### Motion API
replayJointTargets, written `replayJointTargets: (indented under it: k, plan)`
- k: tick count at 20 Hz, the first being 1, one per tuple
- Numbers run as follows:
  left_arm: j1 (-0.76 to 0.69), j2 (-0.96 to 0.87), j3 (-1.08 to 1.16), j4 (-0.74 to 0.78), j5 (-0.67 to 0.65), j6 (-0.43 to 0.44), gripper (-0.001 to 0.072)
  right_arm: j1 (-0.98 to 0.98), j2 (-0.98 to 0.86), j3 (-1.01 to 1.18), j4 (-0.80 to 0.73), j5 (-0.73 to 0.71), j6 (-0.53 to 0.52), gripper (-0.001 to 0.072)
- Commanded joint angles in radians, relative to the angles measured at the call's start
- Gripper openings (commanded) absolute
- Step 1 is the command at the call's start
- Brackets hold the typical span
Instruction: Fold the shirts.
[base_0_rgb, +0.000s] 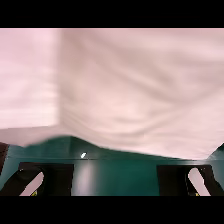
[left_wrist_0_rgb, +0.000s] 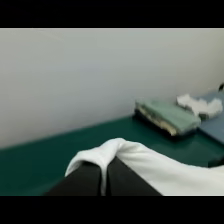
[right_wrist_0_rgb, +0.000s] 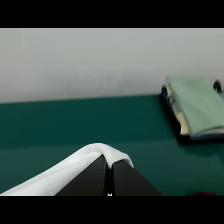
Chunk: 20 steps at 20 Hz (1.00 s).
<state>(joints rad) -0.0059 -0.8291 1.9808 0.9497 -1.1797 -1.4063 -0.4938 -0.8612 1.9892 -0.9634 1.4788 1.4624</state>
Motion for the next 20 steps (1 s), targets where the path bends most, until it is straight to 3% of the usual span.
replayJointTargets:
  k: [1, 5, 8, 12, 17, 20]
  plan:
    - [0.0, -0.116, -0.222, -0.005, -0.169, -0.019, 0.0024, 0.061, -0.174, -0.006, -0.011, 0.209, 0.052, 0.0016]
    - [0.0, -0.388, -0.367, -0.007, -0.22, -0.007, 0.0024, 0.271, -0.378, -0.217, -0.229, 0.298, 0.074, 0.0016]
    - [0.0, -0.597, -0.369, -0.008, -0.185, -0.006, 0.0025, 0.352, -0.541, -0.348, -0.251, 0.292, 0.074, 0.0016]
    - [0.0, -0.782, -0.368, -0.011, 0.017, 0.072, 0.0025, 0.375, -0.743, -0.376, -0.251, 0.102, 0.075, 0.0016]
    - [0.0, -0.826, -0.358, -0.07, 0.365, 0.158, 0.0024, 0.378, -0.869, -0.24, -0.251, -0.16, 0.075, 0.0016]
    - [0.001, -0.826, -0.358, -0.018, 0.401, 0.163, 0.0024, 0.386, -0.87, -0.172, -0.253, -0.233, 0.075, 0.0016]
